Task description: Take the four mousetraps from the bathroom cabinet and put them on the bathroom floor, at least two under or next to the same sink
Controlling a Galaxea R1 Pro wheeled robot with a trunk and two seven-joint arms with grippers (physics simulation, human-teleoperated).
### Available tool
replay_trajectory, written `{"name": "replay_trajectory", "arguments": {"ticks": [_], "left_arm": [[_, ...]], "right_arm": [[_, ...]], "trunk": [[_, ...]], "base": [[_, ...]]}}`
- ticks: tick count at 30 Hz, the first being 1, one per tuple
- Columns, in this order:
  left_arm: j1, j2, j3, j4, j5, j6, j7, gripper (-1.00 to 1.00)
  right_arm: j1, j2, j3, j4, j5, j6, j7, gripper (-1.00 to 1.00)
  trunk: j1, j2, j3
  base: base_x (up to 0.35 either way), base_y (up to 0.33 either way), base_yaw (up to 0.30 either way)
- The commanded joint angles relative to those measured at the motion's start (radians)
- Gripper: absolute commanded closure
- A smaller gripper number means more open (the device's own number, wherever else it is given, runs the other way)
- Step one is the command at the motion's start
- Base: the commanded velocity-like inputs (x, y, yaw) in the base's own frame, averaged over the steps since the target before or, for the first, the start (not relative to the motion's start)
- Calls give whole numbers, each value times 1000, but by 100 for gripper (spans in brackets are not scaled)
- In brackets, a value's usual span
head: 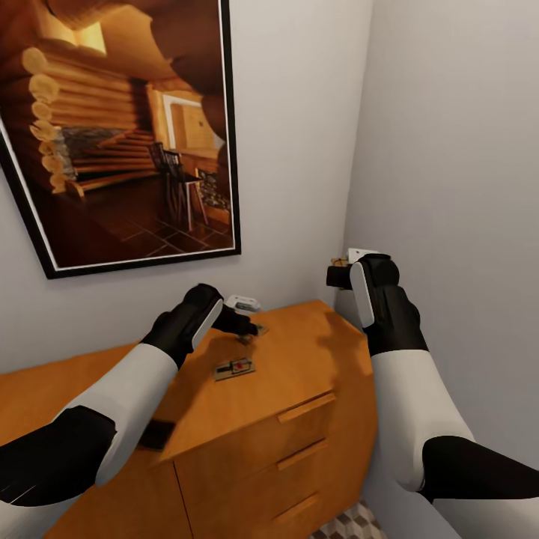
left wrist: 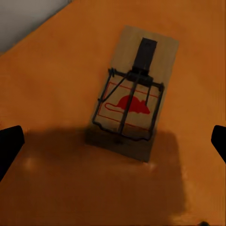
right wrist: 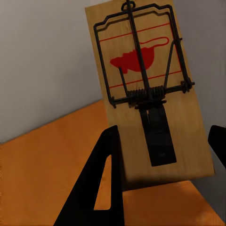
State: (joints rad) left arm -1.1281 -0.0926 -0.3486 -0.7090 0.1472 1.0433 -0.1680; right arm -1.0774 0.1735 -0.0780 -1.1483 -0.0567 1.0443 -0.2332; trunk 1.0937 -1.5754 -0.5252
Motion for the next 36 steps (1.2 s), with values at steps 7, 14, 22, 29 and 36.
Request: {"name": "replay_trajectory", "arguments": {"ticks": [7,14,22,29,36], "left_arm": [[-1,0,-4,-4,9,4,5,-100],[-1,-2,-8,-1,8,4,6,-100],[-1,-6,-15,3,5,4,6,-100],[-1,-22,-67,4,11,4,5,-100],[-1,-45,-108,10,17,4,4,-100]], "right_arm": [[-1,1,-1,-1,-6,3,-6,100],[-1,1,0,-1,-6,3,-6,100],[-1,1,0,-1,-6,3,-6,100],[-1,1,-1,-1,-6,3,-6,100],[-1,1,-2,-1,-6,3,-6,100]], "trunk": [[0,-1,-1],[0,-1,-1],[0,-1,-1],[0,-1,-1],[0,-1,-1]], "base": [[163,79,0],[28,12,0],[4,2,0],[0,0,0],[0,0,0]]}}
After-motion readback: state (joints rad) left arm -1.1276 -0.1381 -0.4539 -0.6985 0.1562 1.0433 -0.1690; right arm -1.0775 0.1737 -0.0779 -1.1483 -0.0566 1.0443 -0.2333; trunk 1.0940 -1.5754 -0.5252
